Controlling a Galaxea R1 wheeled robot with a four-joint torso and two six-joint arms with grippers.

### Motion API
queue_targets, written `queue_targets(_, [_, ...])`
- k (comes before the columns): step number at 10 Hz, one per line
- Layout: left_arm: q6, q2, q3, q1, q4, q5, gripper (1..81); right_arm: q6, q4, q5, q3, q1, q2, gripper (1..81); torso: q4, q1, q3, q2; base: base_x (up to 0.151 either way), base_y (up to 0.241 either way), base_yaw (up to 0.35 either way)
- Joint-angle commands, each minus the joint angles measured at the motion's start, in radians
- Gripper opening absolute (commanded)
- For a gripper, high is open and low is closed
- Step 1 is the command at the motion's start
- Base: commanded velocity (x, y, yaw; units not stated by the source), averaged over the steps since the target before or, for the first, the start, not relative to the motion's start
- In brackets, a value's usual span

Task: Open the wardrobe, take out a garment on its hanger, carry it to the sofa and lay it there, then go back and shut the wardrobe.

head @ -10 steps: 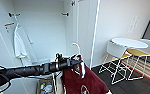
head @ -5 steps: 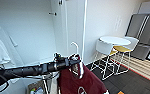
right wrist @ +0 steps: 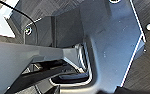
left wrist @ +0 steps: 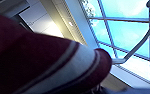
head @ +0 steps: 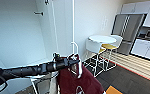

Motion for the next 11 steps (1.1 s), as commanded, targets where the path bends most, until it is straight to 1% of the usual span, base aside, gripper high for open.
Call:
queue_targets(1, [0.007,-0.001,0.028,-0.179,-0.024,-0.068,1.0,-0.003,0.002,-0.042,0.004,0.024,0.002,81.1,0.000,0.000,0.000,0.000,0.000,0.000,-0.302])
queue_targets(6, [0.007,-0.021,0.031,-0.179,-0.024,-0.073,1.0,-0.003,0.000,-0.042,0.004,0.024,0.002,81.1,0.000,0.000,0.000,0.000,0.000,0.000,-0.302])
queue_targets(11, [0.007,-0.020,0.036,-0.179,-0.017,-0.073,1.0,-0.003,-0.003,-0.044,0.006,0.024,0.004,81.1,0.000,0.000,0.000,0.000,0.000,0.000,-0.303])
